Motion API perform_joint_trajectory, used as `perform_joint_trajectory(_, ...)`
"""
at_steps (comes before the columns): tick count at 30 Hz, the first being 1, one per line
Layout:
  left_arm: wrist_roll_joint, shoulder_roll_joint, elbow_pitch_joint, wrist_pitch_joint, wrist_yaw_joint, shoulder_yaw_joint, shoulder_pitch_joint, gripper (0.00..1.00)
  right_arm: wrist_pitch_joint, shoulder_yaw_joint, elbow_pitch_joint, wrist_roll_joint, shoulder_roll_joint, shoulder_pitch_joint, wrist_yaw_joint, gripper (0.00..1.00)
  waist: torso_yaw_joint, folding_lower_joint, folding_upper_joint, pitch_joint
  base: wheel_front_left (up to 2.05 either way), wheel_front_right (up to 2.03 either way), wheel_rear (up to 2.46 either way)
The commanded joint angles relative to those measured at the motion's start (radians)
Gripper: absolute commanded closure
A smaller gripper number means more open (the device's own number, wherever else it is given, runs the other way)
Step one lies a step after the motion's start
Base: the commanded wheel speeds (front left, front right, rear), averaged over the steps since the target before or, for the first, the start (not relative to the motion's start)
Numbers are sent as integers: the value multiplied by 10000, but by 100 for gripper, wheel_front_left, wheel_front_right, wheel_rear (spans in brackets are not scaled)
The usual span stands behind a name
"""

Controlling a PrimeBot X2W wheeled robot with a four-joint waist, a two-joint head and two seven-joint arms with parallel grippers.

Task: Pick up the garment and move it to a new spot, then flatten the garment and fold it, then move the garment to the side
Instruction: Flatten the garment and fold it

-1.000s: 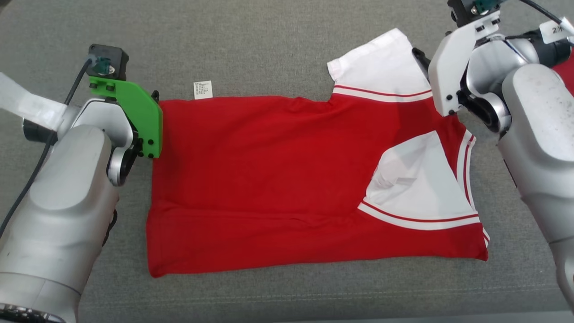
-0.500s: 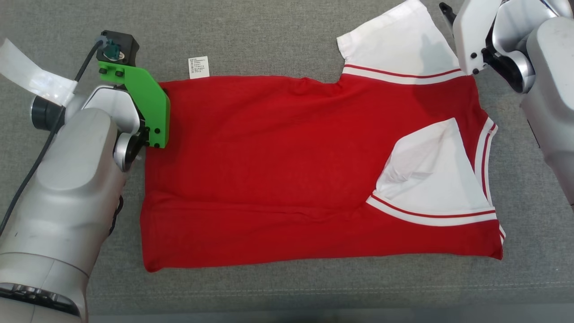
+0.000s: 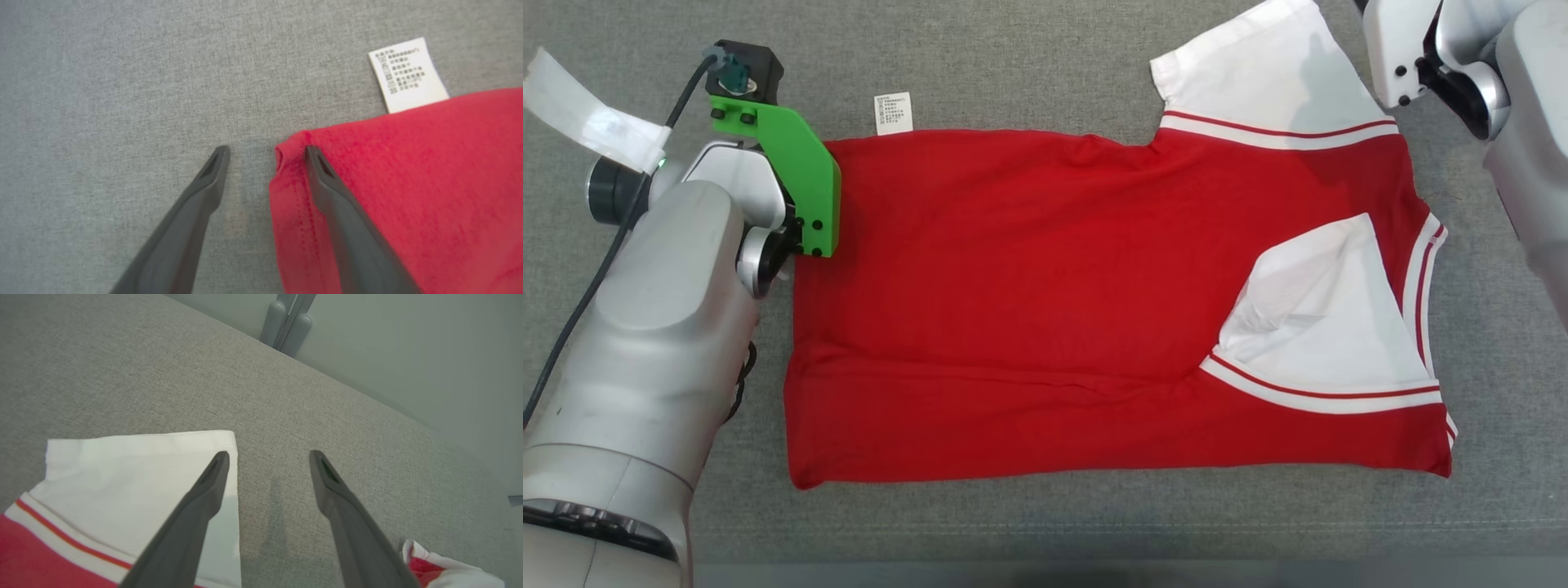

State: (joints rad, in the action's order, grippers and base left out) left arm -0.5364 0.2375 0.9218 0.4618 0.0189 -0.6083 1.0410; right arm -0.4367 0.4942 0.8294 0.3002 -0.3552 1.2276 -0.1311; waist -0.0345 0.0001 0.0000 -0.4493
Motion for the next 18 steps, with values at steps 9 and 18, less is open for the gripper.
perform_joint_trajectory(9,-75,-609,326,-23,235,-300,118,100,-159,189,867,262,-256,440,8,0,-487,-1,0,-249,0,0,0)
perform_joint_trajectory(18,-44,-1101,492,-361,386,-524,409,100,-312,416,1563,441,-436,613,8,0,-1013,-1,0,-512,0,0,0)
